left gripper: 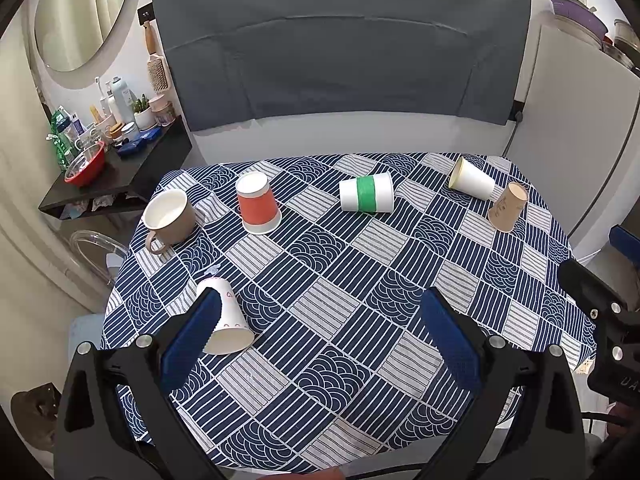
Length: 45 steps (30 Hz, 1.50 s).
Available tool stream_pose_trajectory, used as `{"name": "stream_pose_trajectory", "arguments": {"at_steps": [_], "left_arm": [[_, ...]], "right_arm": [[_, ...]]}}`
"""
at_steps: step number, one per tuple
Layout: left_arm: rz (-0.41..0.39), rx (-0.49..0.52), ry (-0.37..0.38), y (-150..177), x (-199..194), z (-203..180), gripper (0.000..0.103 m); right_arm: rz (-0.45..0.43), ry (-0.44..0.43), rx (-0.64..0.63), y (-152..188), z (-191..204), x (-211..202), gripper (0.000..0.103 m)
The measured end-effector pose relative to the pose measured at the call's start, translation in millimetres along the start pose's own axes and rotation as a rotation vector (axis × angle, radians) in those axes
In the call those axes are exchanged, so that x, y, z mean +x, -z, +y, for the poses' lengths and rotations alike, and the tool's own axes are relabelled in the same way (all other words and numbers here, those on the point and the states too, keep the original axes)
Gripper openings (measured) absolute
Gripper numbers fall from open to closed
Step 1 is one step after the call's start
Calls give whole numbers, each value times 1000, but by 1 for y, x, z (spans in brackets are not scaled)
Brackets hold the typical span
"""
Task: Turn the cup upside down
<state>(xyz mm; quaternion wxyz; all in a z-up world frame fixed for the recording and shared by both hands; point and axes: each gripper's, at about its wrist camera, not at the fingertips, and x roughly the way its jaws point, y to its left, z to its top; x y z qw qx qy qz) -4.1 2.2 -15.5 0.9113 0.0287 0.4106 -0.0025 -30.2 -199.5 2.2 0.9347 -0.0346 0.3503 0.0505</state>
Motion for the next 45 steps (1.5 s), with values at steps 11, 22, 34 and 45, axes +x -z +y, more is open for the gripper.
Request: {"name": "stream_pose_trajectory", "arguments": {"at_steps": [11, 22, 34, 45], "left_arm": [[12, -2, 6, -4, 3, 0, 97], [26, 1, 4, -8, 6, -3, 97], [29, -3, -13, -15, 8, -2, 97], [56, -16, -31, -19, 20, 3, 97]], "right_arm": [[3, -8, -7, -3, 0, 2, 95], [4, -8, -9, -5, 0, 3, 95], [13, -20, -13, -7, -2, 9, 95], [54, -51, -25, -11, 0, 25, 95]]}}
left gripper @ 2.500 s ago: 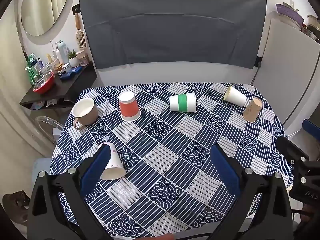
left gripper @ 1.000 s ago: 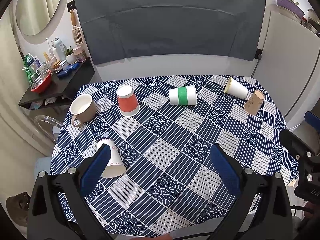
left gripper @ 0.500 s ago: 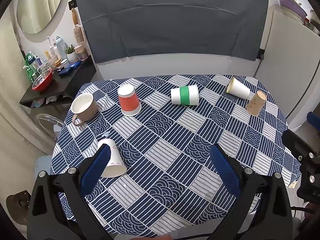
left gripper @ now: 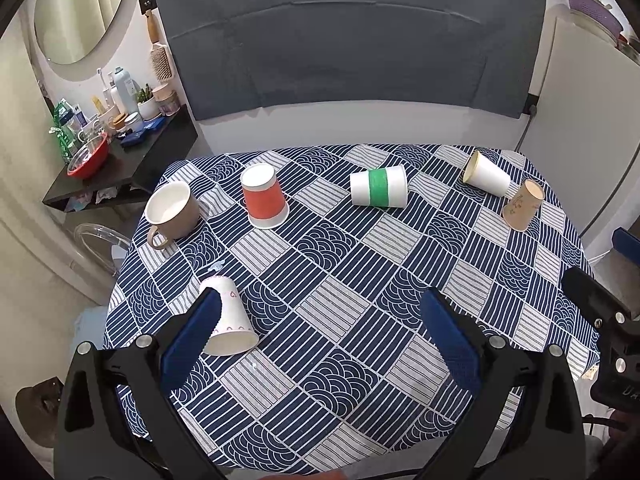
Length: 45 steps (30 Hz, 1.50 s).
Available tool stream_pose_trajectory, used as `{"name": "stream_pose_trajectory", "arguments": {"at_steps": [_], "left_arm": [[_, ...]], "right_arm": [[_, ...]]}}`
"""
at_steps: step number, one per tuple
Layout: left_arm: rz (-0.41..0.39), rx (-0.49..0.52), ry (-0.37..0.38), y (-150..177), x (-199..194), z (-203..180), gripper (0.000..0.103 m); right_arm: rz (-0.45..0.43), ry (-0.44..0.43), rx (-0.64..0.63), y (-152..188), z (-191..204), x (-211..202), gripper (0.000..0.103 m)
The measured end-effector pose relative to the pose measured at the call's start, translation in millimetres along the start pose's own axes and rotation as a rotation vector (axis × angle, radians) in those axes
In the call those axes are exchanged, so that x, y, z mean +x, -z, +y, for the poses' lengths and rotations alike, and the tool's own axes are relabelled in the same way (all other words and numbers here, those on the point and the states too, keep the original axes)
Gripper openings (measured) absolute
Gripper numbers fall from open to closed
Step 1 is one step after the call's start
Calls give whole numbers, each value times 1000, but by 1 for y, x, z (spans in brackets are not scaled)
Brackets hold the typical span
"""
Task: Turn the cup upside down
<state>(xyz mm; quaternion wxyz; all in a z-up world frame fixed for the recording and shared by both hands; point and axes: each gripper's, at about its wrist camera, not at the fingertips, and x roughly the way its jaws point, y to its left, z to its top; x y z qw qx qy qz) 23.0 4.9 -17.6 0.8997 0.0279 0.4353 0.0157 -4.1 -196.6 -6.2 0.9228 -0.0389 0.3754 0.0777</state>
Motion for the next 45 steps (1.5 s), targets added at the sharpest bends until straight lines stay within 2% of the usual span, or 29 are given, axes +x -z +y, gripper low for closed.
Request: {"name": "stream_pose_trajectory", "arguments": {"at_steps": [9, 18, 25, 30, 34, 39, 45], "left_arm": [[47, -19, -24, -10, 20, 6, 97], [112, -54, -56, -27, 49, 16, 97], [164, -100, -76, -39, 73, 26, 97], [170, -127, -107, -44, 89, 33, 97], [187, -155, -125, -40, 104, 39, 97], [204, -142, -170, -33, 120, 44, 97], [251, -149, -151, -18, 129, 43, 97]], "right_arm": [[39, -13, -38, -11, 5, 22, 95], [92, -47, -50, -36, 6, 67, 95], [155, -73, -62, -53, 3, 126, 95], [161, -100, -27, -63, -4, 175, 95], [174, -126, -1, -67, -8, 218, 95], [158, -182, 9, -65, -13, 258, 95], [155, -258, 28, -60, -18, 291, 93]]}}
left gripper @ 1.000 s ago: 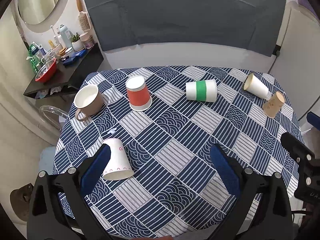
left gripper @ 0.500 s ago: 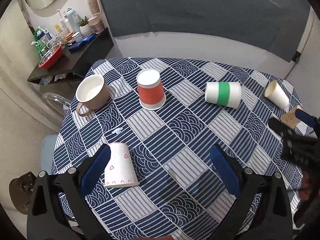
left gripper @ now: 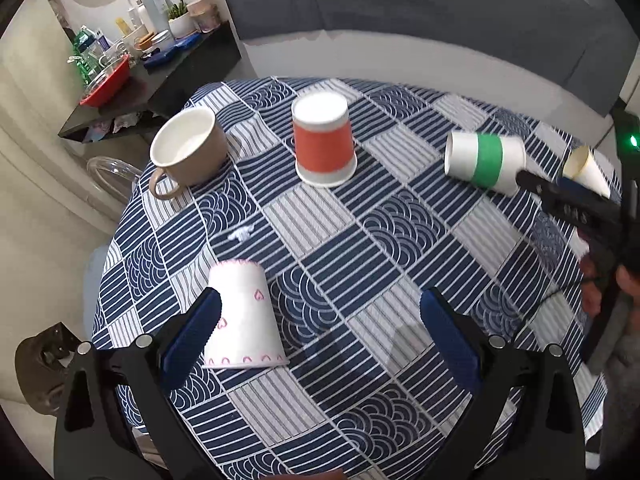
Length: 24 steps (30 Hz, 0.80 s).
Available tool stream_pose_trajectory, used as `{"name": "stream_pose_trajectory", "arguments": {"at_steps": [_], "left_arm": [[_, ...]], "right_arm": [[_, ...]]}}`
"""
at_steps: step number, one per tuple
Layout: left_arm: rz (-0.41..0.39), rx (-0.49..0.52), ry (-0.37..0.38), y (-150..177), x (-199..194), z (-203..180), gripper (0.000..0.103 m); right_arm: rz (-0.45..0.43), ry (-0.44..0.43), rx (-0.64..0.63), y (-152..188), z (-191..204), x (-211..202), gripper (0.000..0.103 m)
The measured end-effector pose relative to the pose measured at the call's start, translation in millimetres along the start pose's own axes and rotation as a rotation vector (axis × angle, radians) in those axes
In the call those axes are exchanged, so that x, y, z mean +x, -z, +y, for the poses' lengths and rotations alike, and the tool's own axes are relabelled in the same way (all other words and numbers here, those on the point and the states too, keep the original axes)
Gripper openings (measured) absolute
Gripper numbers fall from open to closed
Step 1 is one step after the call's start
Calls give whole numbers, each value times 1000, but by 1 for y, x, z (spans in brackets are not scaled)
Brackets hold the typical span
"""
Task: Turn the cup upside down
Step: 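Move the right tool toward the white cup with the green band, then close the right gripper on the green-banded cup's rim and lift it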
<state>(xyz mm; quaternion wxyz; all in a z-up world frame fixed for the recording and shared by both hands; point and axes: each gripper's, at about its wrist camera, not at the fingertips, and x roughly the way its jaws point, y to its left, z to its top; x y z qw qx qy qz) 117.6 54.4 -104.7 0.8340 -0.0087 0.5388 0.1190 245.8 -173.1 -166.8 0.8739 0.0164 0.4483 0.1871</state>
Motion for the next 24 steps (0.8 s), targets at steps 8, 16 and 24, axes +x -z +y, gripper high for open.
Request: {"name": "stream_pose_trajectory", "arguments": {"at_steps": [8, 16, 24], "left_arm": [[20, 39, -27, 18, 7, -4, 97], [42, 40, -33, 29, 11, -1, 97], [52, 56, -23, 37, 11, -4, 97]], "right_arm": [[76, -65, 29, -2, 2, 42, 47], [29, -126, -19, -2, 12, 40, 11], [-2, -132, -70, 17, 22, 21, 5]]}}
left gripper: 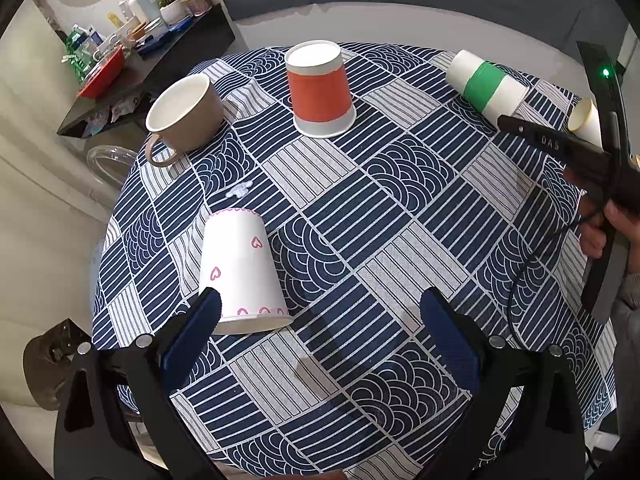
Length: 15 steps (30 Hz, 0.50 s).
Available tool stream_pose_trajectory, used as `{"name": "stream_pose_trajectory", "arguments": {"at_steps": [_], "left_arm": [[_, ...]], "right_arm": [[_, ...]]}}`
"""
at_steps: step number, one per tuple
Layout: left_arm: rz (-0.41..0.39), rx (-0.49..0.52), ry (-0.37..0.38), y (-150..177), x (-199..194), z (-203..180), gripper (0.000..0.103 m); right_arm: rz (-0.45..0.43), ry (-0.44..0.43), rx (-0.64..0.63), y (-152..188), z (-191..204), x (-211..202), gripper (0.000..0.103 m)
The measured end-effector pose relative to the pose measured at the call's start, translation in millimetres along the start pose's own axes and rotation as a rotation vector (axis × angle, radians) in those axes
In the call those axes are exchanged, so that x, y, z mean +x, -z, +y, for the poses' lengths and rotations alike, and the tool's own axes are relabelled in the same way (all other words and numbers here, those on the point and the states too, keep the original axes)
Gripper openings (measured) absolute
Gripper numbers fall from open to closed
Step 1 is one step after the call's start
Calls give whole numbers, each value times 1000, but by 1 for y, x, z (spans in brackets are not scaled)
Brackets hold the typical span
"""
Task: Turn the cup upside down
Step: 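Close the right gripper on the green-banded cup's rim and lift it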
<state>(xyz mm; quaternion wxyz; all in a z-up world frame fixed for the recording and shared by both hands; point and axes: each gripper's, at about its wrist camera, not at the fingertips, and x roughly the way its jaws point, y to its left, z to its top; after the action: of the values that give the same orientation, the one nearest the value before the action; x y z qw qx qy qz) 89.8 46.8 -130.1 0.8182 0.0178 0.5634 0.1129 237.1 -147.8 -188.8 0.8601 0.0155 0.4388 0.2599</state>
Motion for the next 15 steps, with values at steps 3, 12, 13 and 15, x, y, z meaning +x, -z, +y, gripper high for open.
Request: {"name": "stream_pose_trajectory", "arguments": {"at_steps": [3, 12, 13, 15], "left_arm": [[-3, 16, 5, 2, -1, -4, 97], [5, 63, 39, 10, 5, -22, 97], [8, 66, 43, 11, 6, -24, 97], [9, 75, 44, 15, 6, -28, 97]], "right_arm": [[-5, -16, -29, 18, 7, -11, 5], [-20, -4, -98, 74, 20, -51, 5], [-21, -2, -95, 80, 21, -57, 5], [-22, 7, -94, 90, 22, -67, 5]]}}
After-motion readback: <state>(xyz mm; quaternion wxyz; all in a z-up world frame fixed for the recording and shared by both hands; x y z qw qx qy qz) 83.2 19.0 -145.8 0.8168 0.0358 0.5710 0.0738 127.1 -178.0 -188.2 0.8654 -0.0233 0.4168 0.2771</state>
